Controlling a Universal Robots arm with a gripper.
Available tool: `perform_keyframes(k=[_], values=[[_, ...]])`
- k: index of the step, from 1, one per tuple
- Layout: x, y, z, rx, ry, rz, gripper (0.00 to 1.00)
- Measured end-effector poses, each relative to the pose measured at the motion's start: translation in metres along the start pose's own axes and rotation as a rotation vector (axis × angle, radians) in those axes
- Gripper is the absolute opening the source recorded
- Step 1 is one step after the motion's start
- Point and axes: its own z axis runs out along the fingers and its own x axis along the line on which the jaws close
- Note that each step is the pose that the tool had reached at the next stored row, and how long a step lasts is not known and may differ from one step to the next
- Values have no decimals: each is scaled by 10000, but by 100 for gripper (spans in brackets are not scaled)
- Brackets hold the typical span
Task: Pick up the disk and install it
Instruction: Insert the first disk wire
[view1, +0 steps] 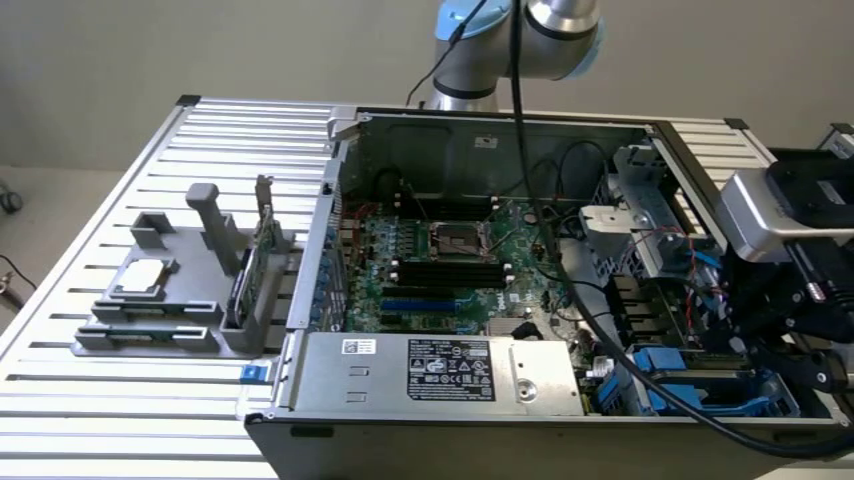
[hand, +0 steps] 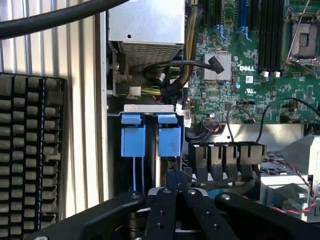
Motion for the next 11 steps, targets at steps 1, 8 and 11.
perform_keyframes(k=[1,8,11], values=[[0,0,-1,17,-1,139,11],[-2,0,-17,136,-4,1118,11],[-3,0,-23,187,-8,1536,11]])
